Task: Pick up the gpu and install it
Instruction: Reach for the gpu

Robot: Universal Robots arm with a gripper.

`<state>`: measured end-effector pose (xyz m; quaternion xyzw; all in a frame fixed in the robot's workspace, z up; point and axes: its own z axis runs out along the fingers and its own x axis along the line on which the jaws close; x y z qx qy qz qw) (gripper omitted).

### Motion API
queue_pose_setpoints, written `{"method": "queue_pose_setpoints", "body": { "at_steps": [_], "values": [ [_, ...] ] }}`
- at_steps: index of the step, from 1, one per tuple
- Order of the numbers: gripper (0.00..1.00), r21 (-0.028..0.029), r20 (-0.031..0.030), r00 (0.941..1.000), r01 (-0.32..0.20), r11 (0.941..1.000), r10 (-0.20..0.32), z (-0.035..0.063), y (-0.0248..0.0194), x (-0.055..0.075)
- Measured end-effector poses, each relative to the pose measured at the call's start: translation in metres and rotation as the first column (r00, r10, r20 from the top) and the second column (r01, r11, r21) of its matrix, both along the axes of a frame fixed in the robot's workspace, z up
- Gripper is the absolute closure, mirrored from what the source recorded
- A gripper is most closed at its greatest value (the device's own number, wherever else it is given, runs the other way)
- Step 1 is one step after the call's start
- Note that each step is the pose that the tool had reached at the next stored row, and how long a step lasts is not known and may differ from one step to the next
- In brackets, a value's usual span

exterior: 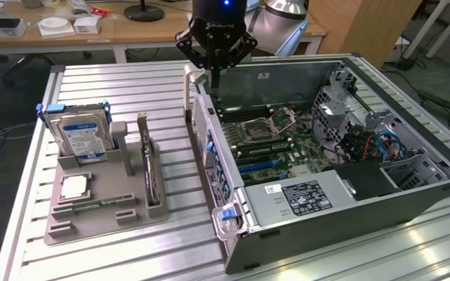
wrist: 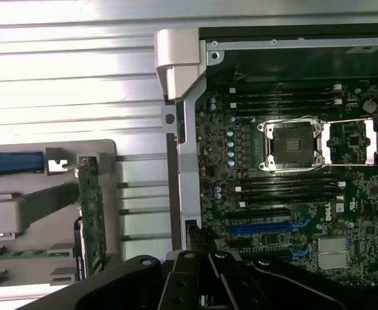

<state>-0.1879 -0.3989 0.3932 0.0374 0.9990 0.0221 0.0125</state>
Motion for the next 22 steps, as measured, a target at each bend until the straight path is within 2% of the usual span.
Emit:
{"method": "queue_pose_setpoints", "body": {
  "at_steps": [22],
  "values": [
    [0.9, -0.0001, 0.0, 1.0, 0.0, 1.0, 0.0, 0.0, 0.0, -0.018]
  ]
}}
